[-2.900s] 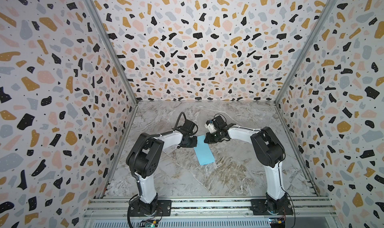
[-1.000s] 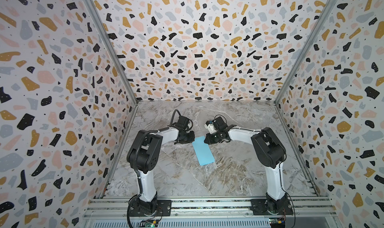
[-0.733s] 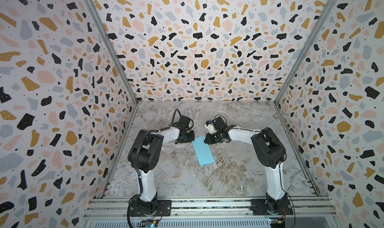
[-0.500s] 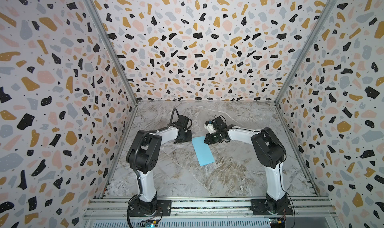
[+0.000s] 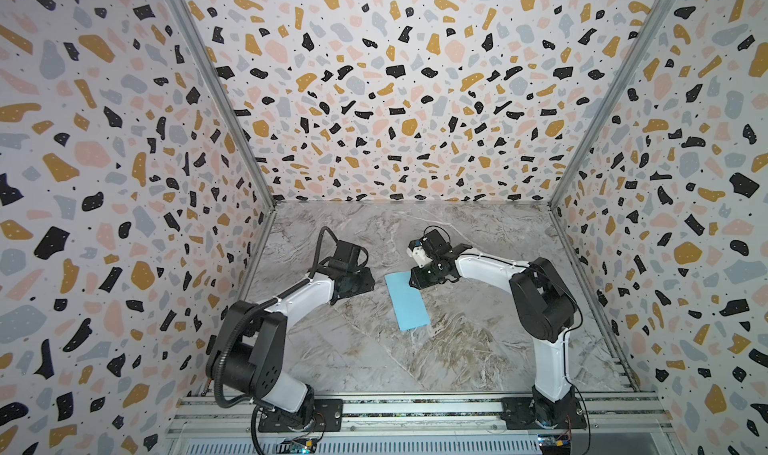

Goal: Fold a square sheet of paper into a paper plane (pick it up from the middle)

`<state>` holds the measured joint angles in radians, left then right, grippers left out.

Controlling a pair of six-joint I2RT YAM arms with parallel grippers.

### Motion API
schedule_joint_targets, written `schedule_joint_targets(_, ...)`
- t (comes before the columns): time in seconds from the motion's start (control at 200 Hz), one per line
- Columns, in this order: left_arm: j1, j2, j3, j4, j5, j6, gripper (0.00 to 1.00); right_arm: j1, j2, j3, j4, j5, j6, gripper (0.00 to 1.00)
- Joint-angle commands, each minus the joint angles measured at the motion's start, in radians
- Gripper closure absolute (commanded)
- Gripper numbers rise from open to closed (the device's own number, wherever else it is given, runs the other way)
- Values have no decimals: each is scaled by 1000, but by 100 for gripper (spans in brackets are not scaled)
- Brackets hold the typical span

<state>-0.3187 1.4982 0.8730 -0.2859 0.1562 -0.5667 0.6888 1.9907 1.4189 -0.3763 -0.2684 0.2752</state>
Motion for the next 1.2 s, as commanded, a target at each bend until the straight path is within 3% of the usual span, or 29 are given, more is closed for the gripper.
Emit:
schedule_joint_targets(0.0,45,-62,-30,10,-1,-9,40,63,-90,-23,-47,81,8,70)
schedule_joint_targets(0.165,79,-109,-46,15,-17,40,26,153,-63,-23,-52,91,40,69)
schedule_joint_targets(0.561,102,-143,-93,52,18,65,18,203,-6,-84,-55,87,31,75)
schedule_joint_targets(0.791,94,-136,-112,94,136,46,19,174,-75,-202,-87,10,-189,78)
schedule_joint_targets(0.981,18,-92,-109,191,259,-1,27,144,-151,-262,-60,-56,-249,78)
schedule_joint_targets(1.197,-89,3,-89,322,337,-86,54,137,-230,-317,62,-35,-43,78)
